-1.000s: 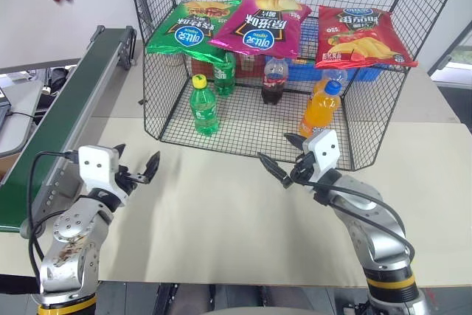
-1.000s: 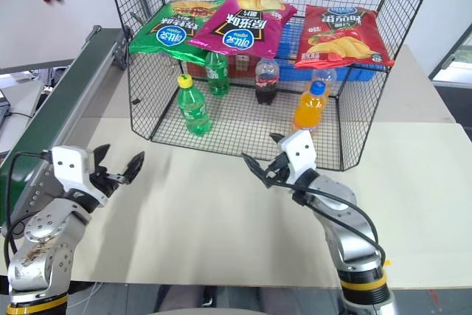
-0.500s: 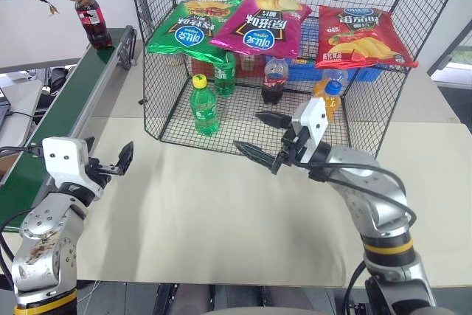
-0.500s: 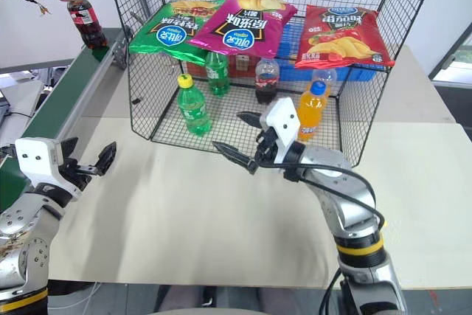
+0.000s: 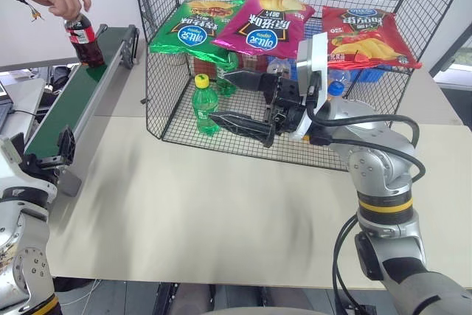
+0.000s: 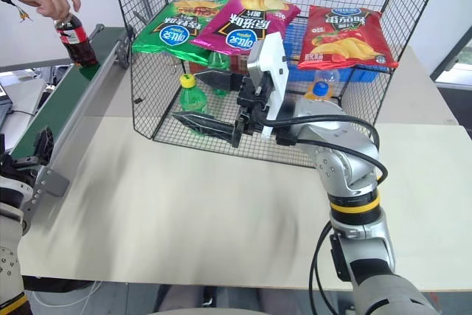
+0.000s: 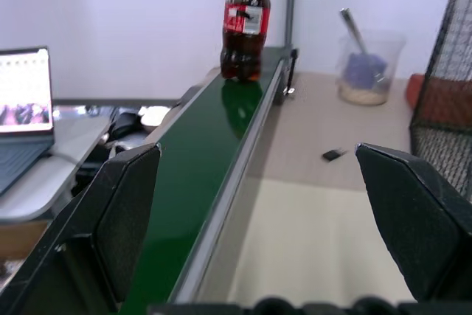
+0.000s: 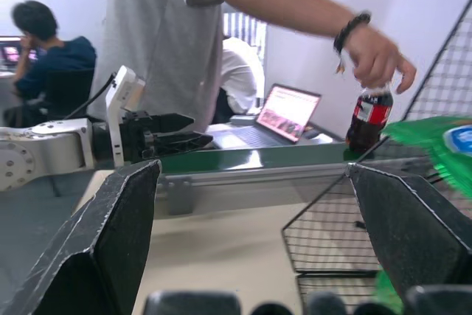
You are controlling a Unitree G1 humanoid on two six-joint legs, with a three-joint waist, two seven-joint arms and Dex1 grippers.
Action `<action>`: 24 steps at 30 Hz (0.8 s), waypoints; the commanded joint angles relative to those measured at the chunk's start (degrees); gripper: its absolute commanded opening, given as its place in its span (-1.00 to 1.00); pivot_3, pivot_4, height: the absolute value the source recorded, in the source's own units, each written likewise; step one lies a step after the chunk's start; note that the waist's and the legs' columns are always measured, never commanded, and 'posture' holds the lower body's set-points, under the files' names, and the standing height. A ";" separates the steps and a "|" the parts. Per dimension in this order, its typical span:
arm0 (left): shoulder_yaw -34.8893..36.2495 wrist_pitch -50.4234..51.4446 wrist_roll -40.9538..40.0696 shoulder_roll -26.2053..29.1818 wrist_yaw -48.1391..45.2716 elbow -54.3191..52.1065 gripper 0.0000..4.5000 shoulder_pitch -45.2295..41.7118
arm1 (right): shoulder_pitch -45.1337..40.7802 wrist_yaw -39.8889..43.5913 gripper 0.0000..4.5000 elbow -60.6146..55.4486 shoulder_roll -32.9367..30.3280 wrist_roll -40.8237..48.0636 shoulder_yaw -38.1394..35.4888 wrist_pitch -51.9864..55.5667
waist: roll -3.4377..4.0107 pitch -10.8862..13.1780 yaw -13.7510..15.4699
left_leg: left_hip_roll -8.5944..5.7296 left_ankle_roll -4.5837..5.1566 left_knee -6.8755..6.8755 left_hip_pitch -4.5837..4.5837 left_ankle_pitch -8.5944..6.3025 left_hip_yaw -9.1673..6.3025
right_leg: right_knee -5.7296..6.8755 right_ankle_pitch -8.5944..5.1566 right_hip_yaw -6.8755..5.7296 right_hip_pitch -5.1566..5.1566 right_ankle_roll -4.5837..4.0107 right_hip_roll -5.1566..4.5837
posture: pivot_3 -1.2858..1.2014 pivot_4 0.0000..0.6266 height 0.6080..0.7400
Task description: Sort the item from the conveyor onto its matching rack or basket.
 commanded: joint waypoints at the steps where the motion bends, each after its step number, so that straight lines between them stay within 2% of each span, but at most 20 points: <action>1: 2.98 -0.73 -1.37 0.08 1.41 -0.94 1.00 0.20 | -3.02 1.17 0.98 -0.54 0.02 1.43 -0.72 -0.48 | 0.00 0.00 -0.05 | 0.00 0.00 0.00 -0.01 0.00 0.00 | -0.01 0.00 -0.01 -0.01 0.00 0.00 | 0.03 -0.52 1.00; 10: 3.89 -1.34 -1.95 1.17 0.78 0.53 1.00 1.05 | -3.26 1.31 0.98 -0.68 -0.10 1.75 -1.08 -0.53 | -0.01 0.00 -0.27 | 0.03 0.00 -0.02 0.03 0.00 0.00 | 0.01 0.00 -0.01 -0.01 0.00 0.01 | 0.03 -0.52 1.00; 24: 8.39 -3.77 -2.98 3.74 -2.37 5.45 1.00 2.74 | -6.51 1.33 0.98 -2.64 -0.64 7.16 -2.38 2.46 | -0.01 0.00 -0.32 | 0.05 0.00 -0.05 0.03 0.00 -0.03 | -0.02 0.00 0.01 -0.02 -0.01 -0.02 | 0.03 -0.52 1.00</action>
